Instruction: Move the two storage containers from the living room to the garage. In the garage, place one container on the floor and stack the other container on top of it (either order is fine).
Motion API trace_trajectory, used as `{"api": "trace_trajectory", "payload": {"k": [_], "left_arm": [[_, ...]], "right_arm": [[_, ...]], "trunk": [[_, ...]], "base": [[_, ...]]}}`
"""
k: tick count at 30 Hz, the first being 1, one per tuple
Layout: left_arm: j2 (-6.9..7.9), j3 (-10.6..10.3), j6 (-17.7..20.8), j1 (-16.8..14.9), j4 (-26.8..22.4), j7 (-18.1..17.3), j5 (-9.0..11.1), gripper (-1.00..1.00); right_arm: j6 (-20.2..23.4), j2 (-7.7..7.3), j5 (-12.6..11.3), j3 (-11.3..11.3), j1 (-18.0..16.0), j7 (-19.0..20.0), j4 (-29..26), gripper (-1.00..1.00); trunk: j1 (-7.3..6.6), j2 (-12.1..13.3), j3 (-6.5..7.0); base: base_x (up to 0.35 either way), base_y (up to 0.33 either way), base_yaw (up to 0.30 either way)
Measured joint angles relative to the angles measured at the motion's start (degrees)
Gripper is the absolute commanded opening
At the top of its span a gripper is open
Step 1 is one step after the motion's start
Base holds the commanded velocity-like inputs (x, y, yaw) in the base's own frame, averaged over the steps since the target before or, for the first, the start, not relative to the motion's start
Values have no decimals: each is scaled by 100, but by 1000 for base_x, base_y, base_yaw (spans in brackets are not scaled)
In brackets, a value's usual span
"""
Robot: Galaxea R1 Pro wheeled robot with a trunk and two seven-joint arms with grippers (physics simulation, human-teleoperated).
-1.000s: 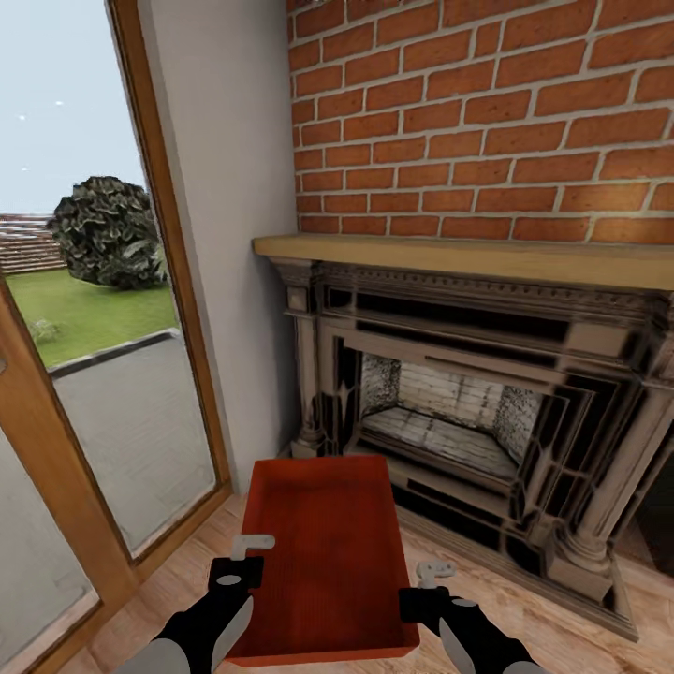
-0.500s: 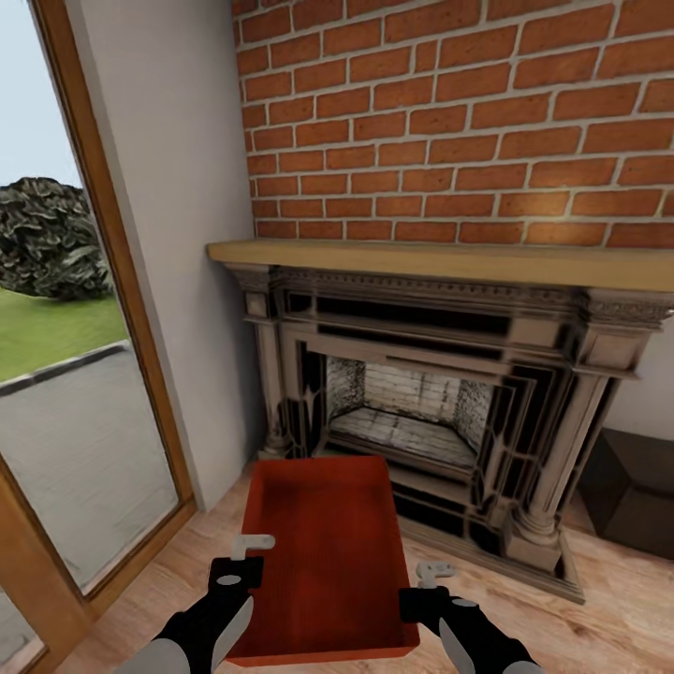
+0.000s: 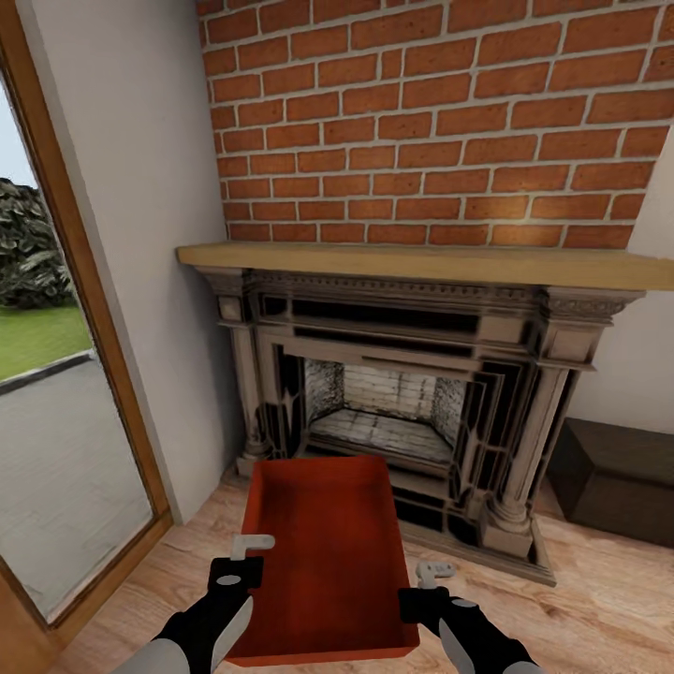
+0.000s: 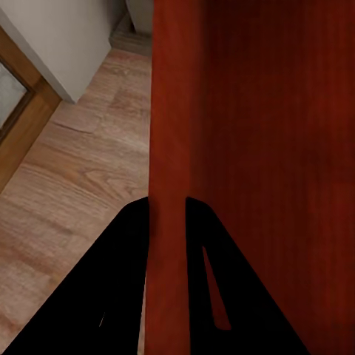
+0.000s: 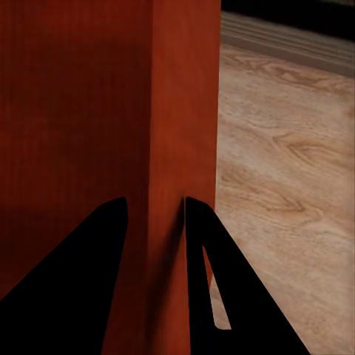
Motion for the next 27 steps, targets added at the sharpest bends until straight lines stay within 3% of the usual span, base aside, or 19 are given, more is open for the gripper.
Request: {"api": "trace_trajectory", "payload": {"k": [4,11,27], "left_arm": [[14,-9,-1,-2,3,-17,11,-100],[12,-9,-1,-4,5,-15,12,-100],[12,-16,-1,-4,5,-15,7,-100]], "right_arm": [[2,4,-109,81,2,-47,3,-100],[-1,0,-85,86,4,-35,1,-100],[-12,0,-93,86,12,-37,1,-100]], "trunk": [[0,0,-30],[0,0,-86],[0,0,-132]], "base": [[0,0,-42],[0,0,-159],[0,0,-260]]}}
